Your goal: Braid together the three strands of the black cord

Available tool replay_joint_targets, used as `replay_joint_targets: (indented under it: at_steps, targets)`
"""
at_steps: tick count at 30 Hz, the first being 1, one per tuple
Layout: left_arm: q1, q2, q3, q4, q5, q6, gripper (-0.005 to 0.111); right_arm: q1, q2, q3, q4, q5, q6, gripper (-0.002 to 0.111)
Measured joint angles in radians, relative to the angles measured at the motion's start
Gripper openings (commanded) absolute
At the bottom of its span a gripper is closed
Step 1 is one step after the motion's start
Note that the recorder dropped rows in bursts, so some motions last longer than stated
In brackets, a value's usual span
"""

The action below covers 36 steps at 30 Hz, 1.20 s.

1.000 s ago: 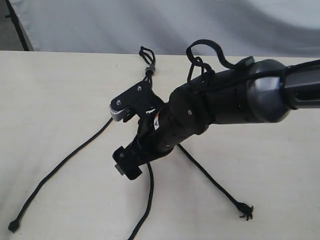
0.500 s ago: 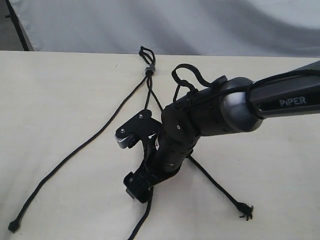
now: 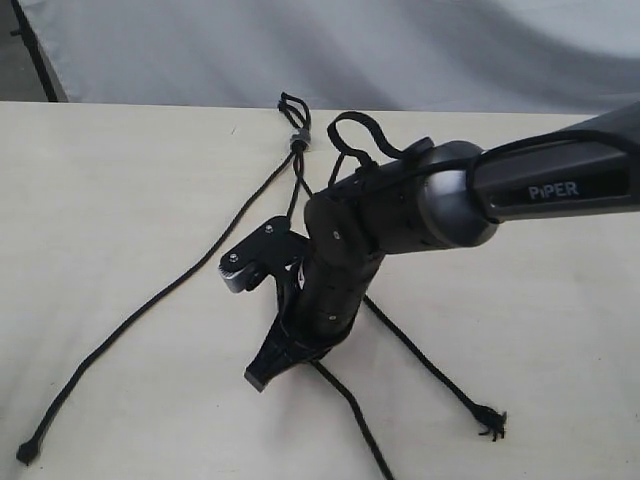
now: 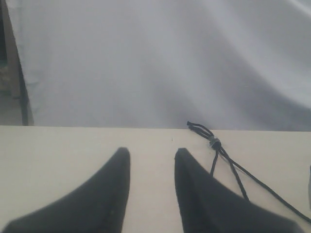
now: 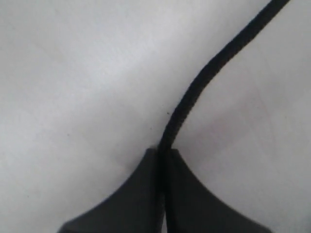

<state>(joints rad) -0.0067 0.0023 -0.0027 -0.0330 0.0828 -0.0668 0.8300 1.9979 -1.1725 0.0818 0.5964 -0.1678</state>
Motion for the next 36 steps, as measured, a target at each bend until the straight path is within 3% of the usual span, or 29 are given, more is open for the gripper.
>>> replay_joint_targets:
  at_steps: [17, 36]
  targets:
    - [0.0, 0.0, 0.0, 0.0, 0.0, 0.0, 0.031, 0.0, 0.127, -0.402, 0.099, -0.018, -0.003, 0.0]
    - [0.0, 0.0, 0.0, 0.002, 0.0, 0.0, 0.031, 0.0, 0.281, -0.475, 0.874, -0.36, -0.001, 0.0]
